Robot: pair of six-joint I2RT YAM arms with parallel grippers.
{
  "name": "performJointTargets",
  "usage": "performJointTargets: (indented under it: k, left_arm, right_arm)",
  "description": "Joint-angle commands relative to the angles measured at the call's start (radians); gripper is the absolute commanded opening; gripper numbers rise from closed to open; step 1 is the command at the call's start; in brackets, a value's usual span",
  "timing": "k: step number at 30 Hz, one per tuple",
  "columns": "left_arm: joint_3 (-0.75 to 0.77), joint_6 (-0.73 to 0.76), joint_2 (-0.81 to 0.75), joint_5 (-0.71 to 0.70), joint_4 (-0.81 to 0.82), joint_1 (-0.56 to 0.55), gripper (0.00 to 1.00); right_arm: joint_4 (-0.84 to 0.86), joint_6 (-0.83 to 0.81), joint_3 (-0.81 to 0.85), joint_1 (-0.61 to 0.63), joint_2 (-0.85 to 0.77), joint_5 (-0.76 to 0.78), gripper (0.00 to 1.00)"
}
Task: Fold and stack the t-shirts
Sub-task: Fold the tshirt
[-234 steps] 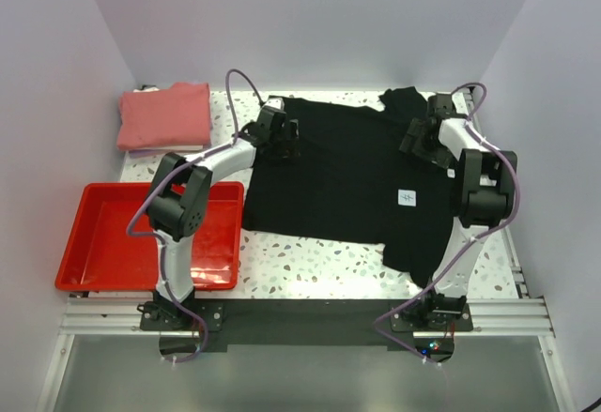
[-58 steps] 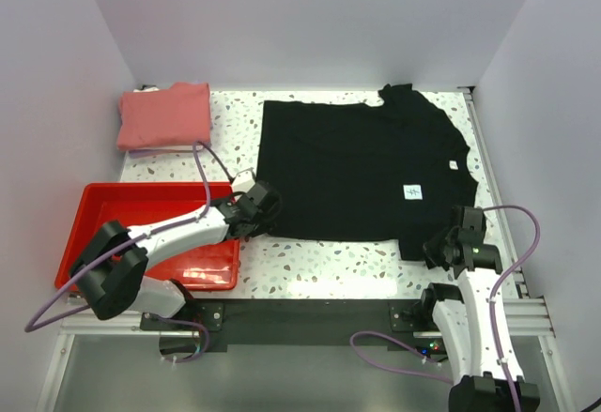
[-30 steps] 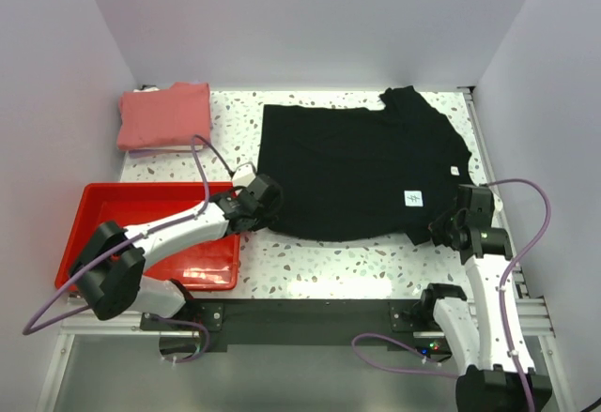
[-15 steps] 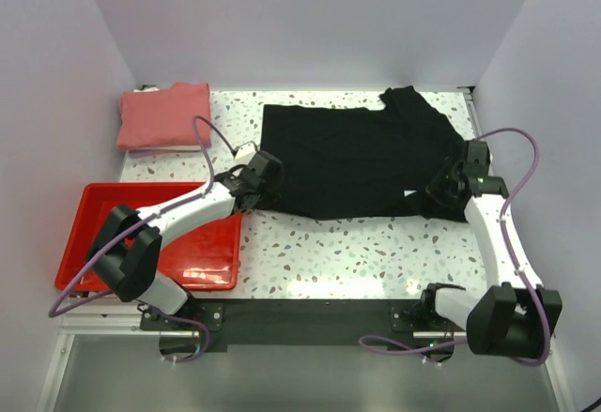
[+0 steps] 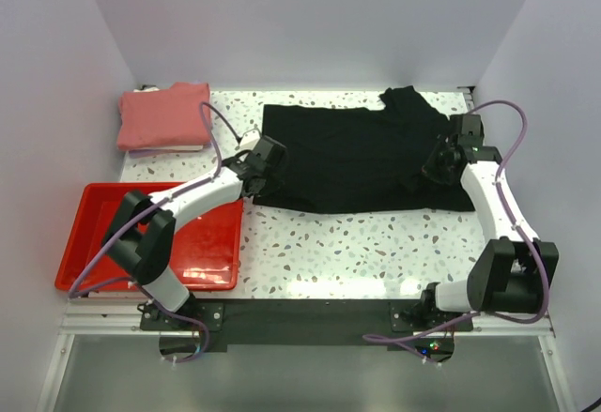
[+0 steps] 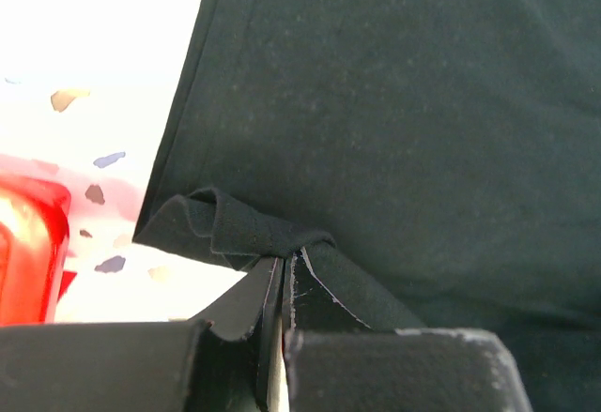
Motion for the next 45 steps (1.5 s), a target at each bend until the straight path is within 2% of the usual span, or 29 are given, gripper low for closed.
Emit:
performJointTargets:
  k: [1,24,25,26,28,29,30,31,32,34,35,36,40,45]
  left_arm:
    - [0.061,0.026,0.023,-0.021,-0.021,0.021,0.0]
    - [0.177,0.051,0.219,0.027,-0.02,0.12,0.0]
    - [0.18,0.049,0.224,0.025,-0.02,0.124,0.0]
    - [0.183,0.048,0.227,0.025,-0.018,0.132,0.0]
    - [0.187,0.054,0.228,0.028,-0.017,0.141,0.11]
    - [0.19,0.06,0.23,0.027,-0.012,0.15,0.19]
    - [0.197,0.067,0.23,0.027,-0.009,0.153,0.45]
    - [0.219,0.08,0.228,0.025,-0.012,0.156,0.58]
    - [0.232,0.086,0.225,0.024,-0.021,0.158,0.81]
    - [0.258,0.098,0.204,0.027,-0.024,0.158,0.94]
    - [0.258,0.103,0.191,0.043,-0.009,0.156,1.0]
    - [0.253,0.109,0.176,0.054,0.008,0.155,1.0]
    - [0.195,0.118,0.101,0.097,0.089,0.138,1.0]
    - [0.195,0.144,0.101,0.117,0.098,0.091,1.0]
  right_arm:
    - [0.012,-0.018,0.062,0.003,0.039,0.013,0.03]
    - [0.133,-0.036,0.225,0.017,0.405,0.007,0.04]
    - [0.142,-0.042,0.233,0.018,0.421,0.01,0.05]
    - [0.143,-0.046,0.243,0.018,0.439,0.012,0.1]
    - [0.147,-0.055,0.283,0.017,0.491,0.021,0.15]
    - [0.147,-0.059,0.302,0.018,0.51,0.023,0.23]
    - [0.145,-0.065,0.356,0.018,0.528,0.024,0.26]
    - [0.128,-0.082,0.392,0.018,0.569,0.012,0.27]
    - [0.104,-0.093,0.48,0.018,0.586,0.0,0.37]
    - [0.05,-0.127,0.547,0.02,0.605,-0.014,0.55]
    - [0.039,-0.134,0.579,0.023,0.593,-0.026,0.78]
    - [0.032,-0.151,0.581,0.024,0.579,-0.031,0.99]
    - [0.045,-0.164,0.475,0.024,0.455,-0.034,0.99]
    - [0.103,-0.133,0.229,0.026,0.278,-0.083,0.99]
